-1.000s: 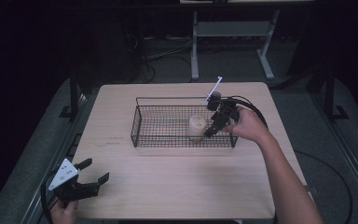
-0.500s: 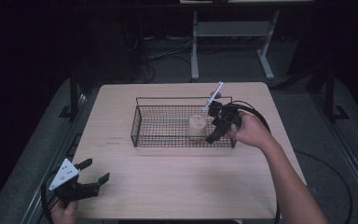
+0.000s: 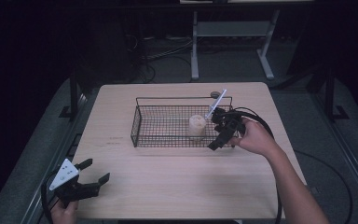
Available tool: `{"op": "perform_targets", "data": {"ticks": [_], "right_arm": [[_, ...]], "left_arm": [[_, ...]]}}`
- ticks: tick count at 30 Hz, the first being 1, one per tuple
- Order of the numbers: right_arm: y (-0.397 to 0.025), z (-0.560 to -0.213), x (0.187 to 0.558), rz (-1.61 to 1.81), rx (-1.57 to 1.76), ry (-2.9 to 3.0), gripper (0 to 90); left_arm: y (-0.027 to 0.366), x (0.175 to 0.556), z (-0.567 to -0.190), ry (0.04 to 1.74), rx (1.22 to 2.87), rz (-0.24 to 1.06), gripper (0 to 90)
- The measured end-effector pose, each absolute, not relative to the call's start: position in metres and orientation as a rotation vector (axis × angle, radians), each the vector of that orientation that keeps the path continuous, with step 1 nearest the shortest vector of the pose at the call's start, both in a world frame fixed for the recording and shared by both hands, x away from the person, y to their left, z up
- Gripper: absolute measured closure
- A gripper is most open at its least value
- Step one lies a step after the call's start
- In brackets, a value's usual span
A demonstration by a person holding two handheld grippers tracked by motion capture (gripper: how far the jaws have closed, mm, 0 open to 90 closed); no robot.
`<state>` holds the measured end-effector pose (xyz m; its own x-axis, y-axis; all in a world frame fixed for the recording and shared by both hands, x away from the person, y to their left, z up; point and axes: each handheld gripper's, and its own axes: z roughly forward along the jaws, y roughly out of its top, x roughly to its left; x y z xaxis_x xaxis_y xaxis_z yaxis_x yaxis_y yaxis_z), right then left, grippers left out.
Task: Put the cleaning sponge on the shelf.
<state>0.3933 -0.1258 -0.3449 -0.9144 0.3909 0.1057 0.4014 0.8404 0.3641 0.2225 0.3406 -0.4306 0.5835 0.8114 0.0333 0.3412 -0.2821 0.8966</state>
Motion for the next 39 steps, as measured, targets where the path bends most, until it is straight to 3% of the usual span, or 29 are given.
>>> {"op": "perform_targets", "data": {"ticks": [39], "right_arm": [[-0.141,-0.367,0.355,-0.632,-0.617,-2.977,16.8]], "left_arm": [[0.34,0.222,-0.431,0.931,1.872,0.623,14.0]]}}
